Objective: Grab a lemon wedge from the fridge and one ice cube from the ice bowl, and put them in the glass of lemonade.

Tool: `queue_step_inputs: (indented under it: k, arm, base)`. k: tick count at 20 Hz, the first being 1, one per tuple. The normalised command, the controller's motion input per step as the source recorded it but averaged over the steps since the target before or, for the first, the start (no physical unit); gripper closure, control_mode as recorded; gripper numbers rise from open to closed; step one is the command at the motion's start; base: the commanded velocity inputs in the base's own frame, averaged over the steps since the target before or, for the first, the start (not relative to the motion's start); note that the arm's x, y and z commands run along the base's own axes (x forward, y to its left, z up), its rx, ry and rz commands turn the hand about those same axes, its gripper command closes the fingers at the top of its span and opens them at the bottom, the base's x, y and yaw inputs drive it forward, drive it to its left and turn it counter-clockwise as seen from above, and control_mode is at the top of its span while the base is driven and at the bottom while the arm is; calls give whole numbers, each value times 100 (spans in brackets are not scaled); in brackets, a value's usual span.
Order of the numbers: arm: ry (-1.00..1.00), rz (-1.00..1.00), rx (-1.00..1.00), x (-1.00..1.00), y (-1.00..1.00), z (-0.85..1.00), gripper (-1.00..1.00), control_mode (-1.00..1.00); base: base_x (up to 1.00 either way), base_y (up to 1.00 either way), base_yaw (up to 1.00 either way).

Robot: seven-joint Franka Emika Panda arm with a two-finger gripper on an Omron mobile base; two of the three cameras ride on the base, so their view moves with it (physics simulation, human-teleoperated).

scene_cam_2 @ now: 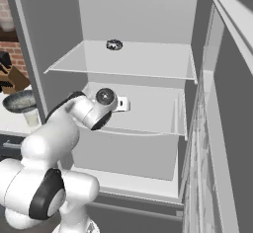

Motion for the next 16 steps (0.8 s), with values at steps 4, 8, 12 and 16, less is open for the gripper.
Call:
queue_step_inputs:
  k: [4, 8, 12, 16]
  arm:
    - [0, -10, 6, -51, -5, 100, 100, -100]
    - [3, -7, 7, -100, -15, 82, 100, -100]
    - [7, -4, 1, -99, -2, 66, 100, -100]
    - [20, -8, 1, -98, 0, 83, 100, -100]
  base:
    - [0, 0, 0]
    - [0, 0, 0]
    - [0, 0, 0]
    - [0, 0, 0]
